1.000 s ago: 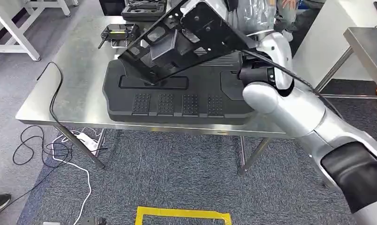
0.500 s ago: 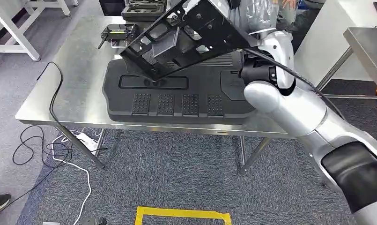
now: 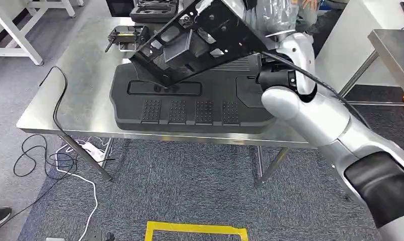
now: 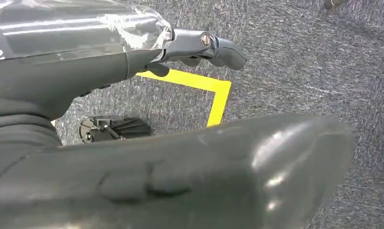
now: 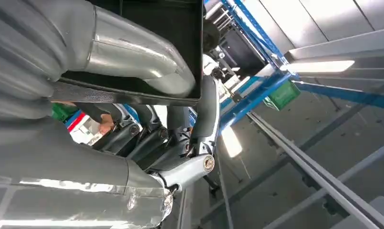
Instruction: Take the parts from the cabinet and place them on the table.
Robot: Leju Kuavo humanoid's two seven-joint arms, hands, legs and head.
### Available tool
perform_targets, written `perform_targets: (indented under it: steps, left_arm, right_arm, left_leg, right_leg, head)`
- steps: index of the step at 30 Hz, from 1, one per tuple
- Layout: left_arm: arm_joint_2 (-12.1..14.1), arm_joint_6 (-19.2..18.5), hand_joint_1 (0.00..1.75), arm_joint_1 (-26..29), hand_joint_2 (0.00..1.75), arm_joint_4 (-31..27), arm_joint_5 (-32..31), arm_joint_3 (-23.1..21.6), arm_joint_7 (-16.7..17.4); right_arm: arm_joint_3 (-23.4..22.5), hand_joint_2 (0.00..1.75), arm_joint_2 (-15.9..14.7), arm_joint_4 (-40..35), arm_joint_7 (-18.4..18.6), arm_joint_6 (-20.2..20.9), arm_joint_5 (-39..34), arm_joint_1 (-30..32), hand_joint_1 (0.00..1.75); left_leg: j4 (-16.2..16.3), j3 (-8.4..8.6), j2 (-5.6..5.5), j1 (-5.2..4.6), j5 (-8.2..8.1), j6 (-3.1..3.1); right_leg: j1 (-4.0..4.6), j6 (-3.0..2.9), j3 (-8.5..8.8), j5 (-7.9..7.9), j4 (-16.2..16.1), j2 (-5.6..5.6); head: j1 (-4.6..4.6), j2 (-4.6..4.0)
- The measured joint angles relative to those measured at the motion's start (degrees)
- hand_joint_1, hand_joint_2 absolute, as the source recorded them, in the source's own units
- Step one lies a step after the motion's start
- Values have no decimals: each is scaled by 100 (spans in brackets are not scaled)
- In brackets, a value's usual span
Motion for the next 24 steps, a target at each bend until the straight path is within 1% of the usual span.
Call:
perform_targets:
  steps: [3, 5, 6, 7, 9, 10, 11, 12, 13, 14, 15, 16, 17, 19, 20, 21, 22, 24]
  left_arm:
    - [0, 0, 0, 0, 0, 0, 15, 0, 0]
    - [0, 2, 0, 0, 0, 0, 20, 0, 0]
    - [0, 4, 0, 0, 0, 0, 24, 0, 0]
    - [0, 9, 0, 1, 0, 0, 26, 0, 0]
    - [0, 59, 0, 1, 0, 0, 28, 0, 0]
    - [0, 90, 0, 1, 0, 0, 28, 0, 0]
    - [0, 109, 0, 1, 0, 0, 28, 0, 0]
    - [0, 114, 0, 1, 0, 0, 28, 0, 2]
    - [0, 131, 0, 1, 0, 0, 30, 0, 11]
    - [0, 140, 0, 1, 0, 0, 31, 0, 20]
    - [-2, 151, 0, 1, 0, 0, 31, 0, 28]
    - [-2, 170, 0, 0, 0, 0, 28, 0, 39]
    - [-2, 195, 0, -1, 0, 0, 28, 0, 57]
    - [-2, 210, 0, -1, 0, 0, 28, 0, 74]
    - [-2, 210, 0, -1, 0, 0, 24, 0, 79]
    - [-7, 210, 0, -2, 0, 0, 20, 0, 87]
    - [-13, 212, 0, -3, 0, 0, 17, 0, 87]
    - [-22, 210, 0, -8, 0, -2, 13, 0, 90]
  right_arm:
    - [6, 175, 4, 2, -4, 7, 0, -23, 168]
    - [9, 175, 11, 4, -7, 7, -2, -42, 169]
    - [13, 175, 13, 7, -7, 7, -2, -49, 166]
    - [15, 175, 15, 9, -7, 7, -2, -54, 169]
    - [22, 175, 20, 18, -7, 2, -18, -70, 168]
    - [28, 175, 22, 24, -7, 0, -20, -86, 171]
    - [33, 175, 24, 31, -7, -7, -24, -101, 168]
    - [35, 175, 24, 37, -7, -15, -24, -113, 171]
    - [37, 175, 26, 46, -7, -26, -26, -126, 168]
    - [44, 175, 26, 52, -7, -35, -31, -137, 169]
    - [48, 175, 28, 57, -7, -53, -33, -146, 175]
    - [55, 175, 33, 65, -7, -81, -33, -157, 173]
    - [63, 175, 42, 81, -7, -114, -31, -174, 175]
    - [77, 175, 63, 109, -7, -186, -15, -203, 169]
    - [79, 175, 77, 125, -7, -256, 9, -214, 175]
    - [90, 175, 94, 144, -9, -304, 20, -225, 175]
    - [103, 175, 114, 162, -13, -361, 37, -237, 171]
    - [129, 175, 164, 238, -44, -476, 133, -268, 173]
  left_leg:
    - [0, 0, 0, 0, 0, 0]
    - [0, 0, 0, 0, 0, 0]
    - [0, 0, 0, 0, 0, 0]
    - [0, 0, -1, 0, 0, 0]
    - [0, -1, -1, 0, 0, 0]
    - [0, -1, -1, 0, 0, 0]
    - [0, -1, -1, 0, 0, 0]
    - [0, -1, -1, 0, 0, 0]
    - [0, -1, -1, 0, 0, 0]
    - [0, -2, -1, 0, 0, 0]
    - [0, -2, -1, 0, 0, 0]
    - [0, -2, -1, 0, 0, 0]
    - [0, -2, -1, 0, 0, 0]
    - [0, -2, -1, 0, 0, 0]
    - [0, -2, -1, 0, 0, 0]
    - [0, -2, -1, 0, 0, 0]
    - [0, -2, -1, 0, 0, 0]
    - [0, -2, -1, 0, 0, 0]
  right_leg:
    - [0, 0, 0, 0, 0, -1]
    - [1, 0, 0, 0, 0, -1]
    - [1, 0, 1, 0, 0, -1]
    - [1, 0, 1, 0, 0, -1]
    - [1, 0, 1, 0, 0, -2]
    - [1, 0, 1, 0, 0, -2]
    - [1, 0, 1, 0, 0, -2]
    - [1, 0, 1, 0, 0, -2]
    - [1, 0, 1, 0, 0, -2]
    - [1, 0, 1, 0, 0, -2]
    - [1, 0, 1, 0, 0, -2]
    - [0, 0, 1, 0, 0, -2]
    - [0, 0, 1, 0, 0, -2]
    - [0, 0, 1, 0, 0, -2]
    - [0, 0, 1, 0, 0, -2]
    - [0, 0, 1, 0, 0, -2]
    - [0, 0, 1, 0, 0, -2]
    - [1, 0, 1, 0, 0, -2]
  head:
    - [2, 0]
    - [2, 0]
    - [0, 0]
    - [0, 0]
    - [2, 0]
    - [0, 0]
    - [0, 0]
    - [2, 0]
    - [0, 0]
    - [2, 0]
    - [0, 0]
    - [2, 0]
    - [0, 0]
    - [0, 0]
    - [2, 0]
    - [2, 0]
    - [0, 0]
    - [0, 0]
